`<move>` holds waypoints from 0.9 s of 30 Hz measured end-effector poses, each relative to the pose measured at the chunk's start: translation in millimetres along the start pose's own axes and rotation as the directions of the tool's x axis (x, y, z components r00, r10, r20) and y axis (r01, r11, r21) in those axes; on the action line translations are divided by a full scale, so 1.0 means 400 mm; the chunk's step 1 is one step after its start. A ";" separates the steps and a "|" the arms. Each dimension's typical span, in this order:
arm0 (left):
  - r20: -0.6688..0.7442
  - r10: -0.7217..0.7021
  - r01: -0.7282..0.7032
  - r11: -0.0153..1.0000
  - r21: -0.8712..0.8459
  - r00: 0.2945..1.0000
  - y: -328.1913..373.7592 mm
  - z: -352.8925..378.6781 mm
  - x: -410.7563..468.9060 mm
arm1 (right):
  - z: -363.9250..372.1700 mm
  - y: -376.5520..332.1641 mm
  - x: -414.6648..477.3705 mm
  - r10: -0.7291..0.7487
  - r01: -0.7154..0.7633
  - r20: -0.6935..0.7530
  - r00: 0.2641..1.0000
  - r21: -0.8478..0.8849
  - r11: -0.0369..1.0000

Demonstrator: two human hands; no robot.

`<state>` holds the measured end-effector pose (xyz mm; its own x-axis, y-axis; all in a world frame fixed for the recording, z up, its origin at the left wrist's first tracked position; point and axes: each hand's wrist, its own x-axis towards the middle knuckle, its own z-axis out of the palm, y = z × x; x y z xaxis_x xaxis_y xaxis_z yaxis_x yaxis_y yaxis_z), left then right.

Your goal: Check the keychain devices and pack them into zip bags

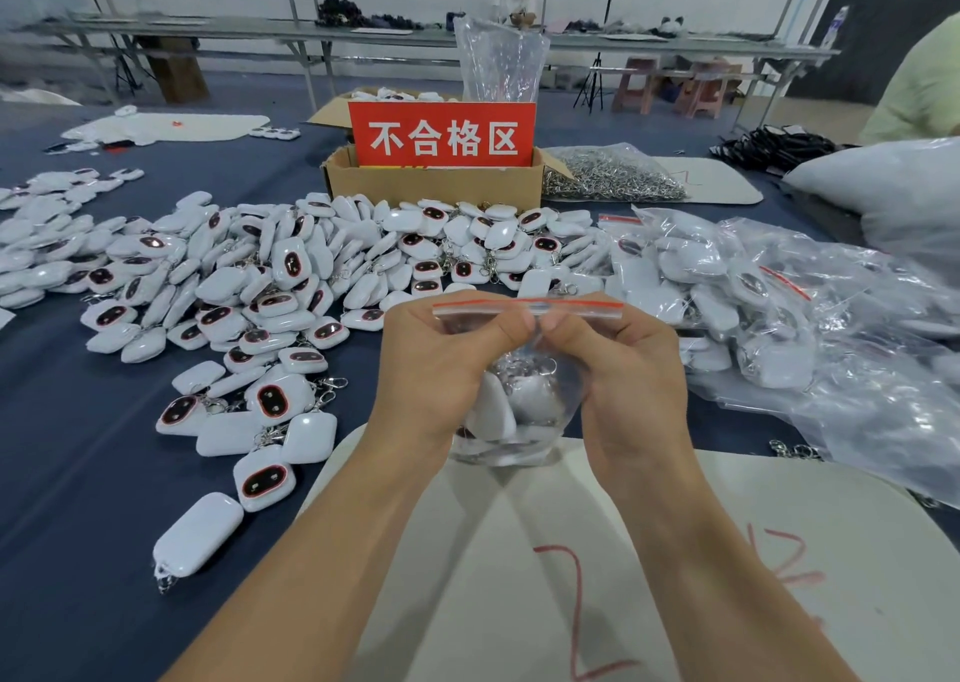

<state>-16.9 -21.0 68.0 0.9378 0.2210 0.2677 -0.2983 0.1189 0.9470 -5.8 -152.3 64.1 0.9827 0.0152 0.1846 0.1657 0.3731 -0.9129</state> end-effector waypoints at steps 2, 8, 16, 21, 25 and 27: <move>-0.012 0.011 -0.011 1.000 0.003 1.000 -0.003 0.005 -0.002 | -0.003 0.002 0.002 0.022 -0.022 -0.014 1.000 0.018 1.000; -0.030 0.049 -0.048 0.998 0.028 0.998 -0.012 0.004 -0.004 | 0.002 0.007 0.002 0.004 -0.004 0.002 1.000 0.018 1.000; 0.000 0.046 -0.046 0.999 0.013 0.999 -0.008 0.005 -0.004 | 0.005 0.001 -0.003 -0.034 0.034 -0.004 0.999 -0.006 0.999; 0.011 0.017 -0.018 1.000 0.023 1.000 -0.008 -0.001 -0.005 | 0.005 -0.008 -0.004 -0.014 0.014 0.000 1.000 -0.041 0.999; -0.034 0.019 -0.018 0.999 0.029 0.999 -0.010 0.001 -0.005 | 0.010 -0.004 -0.005 -0.040 0.040 0.000 0.999 -0.077 0.996; -0.035 0.009 -0.008 1.000 0.029 0.999 -0.010 0.003 -0.004 | 0.007 -0.002 -0.005 -0.081 0.081 0.002 0.997 -0.103 0.991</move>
<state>-17.0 -23.2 64.1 0.9282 0.2559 0.2702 -0.3010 0.0893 0.9494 -8.3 -150.0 65.6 0.9658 -0.0132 0.2591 0.2526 0.2752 -0.9276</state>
